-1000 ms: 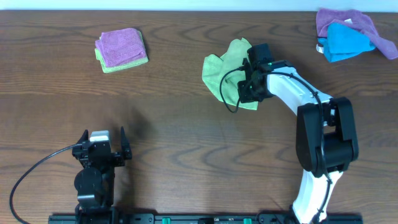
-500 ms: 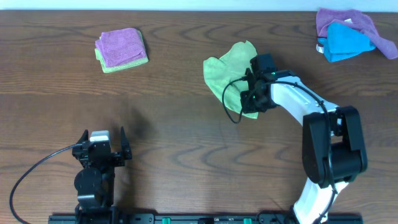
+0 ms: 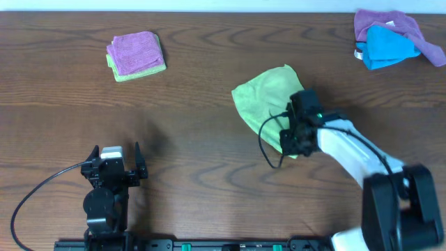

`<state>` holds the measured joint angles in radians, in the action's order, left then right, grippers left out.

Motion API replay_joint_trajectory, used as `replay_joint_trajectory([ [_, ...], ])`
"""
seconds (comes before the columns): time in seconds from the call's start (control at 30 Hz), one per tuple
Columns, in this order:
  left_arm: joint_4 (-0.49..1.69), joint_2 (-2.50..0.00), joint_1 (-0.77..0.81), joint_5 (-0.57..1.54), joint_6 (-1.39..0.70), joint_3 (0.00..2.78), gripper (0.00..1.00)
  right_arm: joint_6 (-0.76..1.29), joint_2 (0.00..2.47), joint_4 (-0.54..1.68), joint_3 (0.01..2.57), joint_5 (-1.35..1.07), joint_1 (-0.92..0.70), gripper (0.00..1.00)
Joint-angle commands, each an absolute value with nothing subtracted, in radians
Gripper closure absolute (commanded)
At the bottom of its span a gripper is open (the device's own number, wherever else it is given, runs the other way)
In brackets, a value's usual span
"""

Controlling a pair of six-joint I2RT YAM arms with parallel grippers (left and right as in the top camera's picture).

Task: Fold the cloth

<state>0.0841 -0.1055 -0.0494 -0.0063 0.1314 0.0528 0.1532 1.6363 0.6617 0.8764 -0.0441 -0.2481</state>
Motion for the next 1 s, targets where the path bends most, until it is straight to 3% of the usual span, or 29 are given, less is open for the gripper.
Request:
replay_joint_trajectory([
  [0.0, 0.099, -0.1, -0.045, -0.007, 0.131, 0.015, 0.05, 0.212, 1.571, 0.673, 0.802, -0.026, -0.255, 0.98],
  [0.2, 0.099, -0.1, -0.045, -0.007, 0.131, 0.015, 0.05, 0.255, 1.404, 0.686, 0.683, -0.025, -0.255, 0.98],
  [0.43, 0.099, -0.1, -0.045, -0.007, 0.131, 0.015, 0.05, 0.253, 1.236, 0.673, 0.756, -0.025, -0.255, 0.99],
  [0.97, 0.099, -0.1, -0.045, -0.007, 0.131, 0.015, 0.05, 0.147, 1.325, 0.579, 1.048, 0.026, -0.224, 0.96],
])
